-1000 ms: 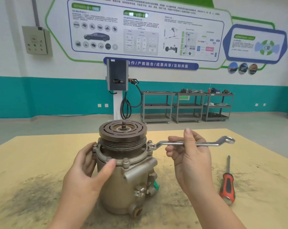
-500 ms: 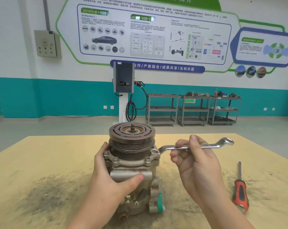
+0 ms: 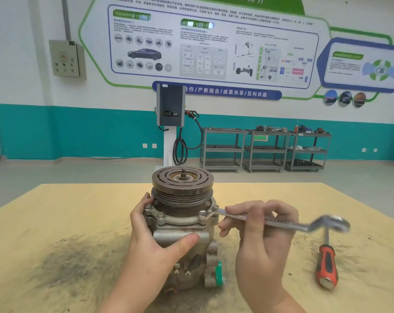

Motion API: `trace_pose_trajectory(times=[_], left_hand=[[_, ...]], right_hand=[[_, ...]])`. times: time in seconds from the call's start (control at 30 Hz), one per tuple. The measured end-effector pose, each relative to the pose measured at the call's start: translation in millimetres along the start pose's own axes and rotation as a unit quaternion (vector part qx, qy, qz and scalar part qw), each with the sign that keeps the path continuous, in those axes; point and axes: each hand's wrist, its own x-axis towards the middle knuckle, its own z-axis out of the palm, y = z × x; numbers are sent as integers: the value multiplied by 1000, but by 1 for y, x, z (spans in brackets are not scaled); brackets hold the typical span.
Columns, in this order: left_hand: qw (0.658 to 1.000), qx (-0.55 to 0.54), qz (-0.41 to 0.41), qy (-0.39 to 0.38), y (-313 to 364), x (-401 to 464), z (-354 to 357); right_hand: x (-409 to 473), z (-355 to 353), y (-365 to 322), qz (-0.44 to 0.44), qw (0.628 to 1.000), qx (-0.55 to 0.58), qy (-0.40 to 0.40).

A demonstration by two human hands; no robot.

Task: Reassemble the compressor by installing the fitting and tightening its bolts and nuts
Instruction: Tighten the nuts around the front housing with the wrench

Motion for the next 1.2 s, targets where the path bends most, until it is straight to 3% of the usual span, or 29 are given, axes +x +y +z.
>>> trace_pose_trajectory(times=[0.1, 0.23, 0.33, 0.4, 0.47, 0.63, 0.87, 1.2], left_hand=[[1000, 5, 2, 14, 1, -1, 2], [1000, 3, 4, 30, 1, -3, 4], [1000, 5, 12, 21, 0, -3, 3], [999, 19, 5, 29, -3, -4, 5], [996, 54, 1, 67, -2, -8, 14], [976, 135, 19, 167, 2, -20, 49], [962, 156, 10, 222, 1, -17, 57], [970, 145, 13, 195, -7, -12, 47]], right_hand=[[-5, 4, 2, -103, 992, -60, -34], [-6, 5, -5, -109, 990, -65, -54], [4, 4, -14, 23, 1000, 13, 13], [15, -2, -14, 153, 984, 77, 44], [21, -8, -13, 230, 966, 110, 50], [25, -13, -7, 261, 956, 124, 58], [28, -14, 1, 344, 923, 163, 66], [3, -1, -2, 175, 977, 103, 65]])
